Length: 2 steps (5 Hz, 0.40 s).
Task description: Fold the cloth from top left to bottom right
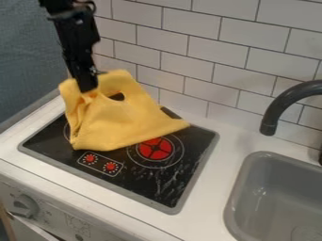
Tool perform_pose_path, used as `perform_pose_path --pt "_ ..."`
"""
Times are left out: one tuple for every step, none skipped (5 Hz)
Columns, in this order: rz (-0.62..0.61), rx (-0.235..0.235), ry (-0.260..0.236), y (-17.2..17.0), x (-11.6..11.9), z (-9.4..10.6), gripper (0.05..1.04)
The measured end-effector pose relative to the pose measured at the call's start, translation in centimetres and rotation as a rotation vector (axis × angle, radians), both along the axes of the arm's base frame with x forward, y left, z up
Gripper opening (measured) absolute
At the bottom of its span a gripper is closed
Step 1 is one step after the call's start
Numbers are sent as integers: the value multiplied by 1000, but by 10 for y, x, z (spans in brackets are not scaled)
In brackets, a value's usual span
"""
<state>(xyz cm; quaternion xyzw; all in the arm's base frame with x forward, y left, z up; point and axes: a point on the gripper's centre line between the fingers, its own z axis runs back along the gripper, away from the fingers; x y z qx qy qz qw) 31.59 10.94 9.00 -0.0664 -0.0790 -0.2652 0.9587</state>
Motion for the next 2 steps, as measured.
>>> perform_pose_path --pt "-67 29 13 -18 -11 -11 69" --pt "-95 72 20 -23 -18 -26 69"
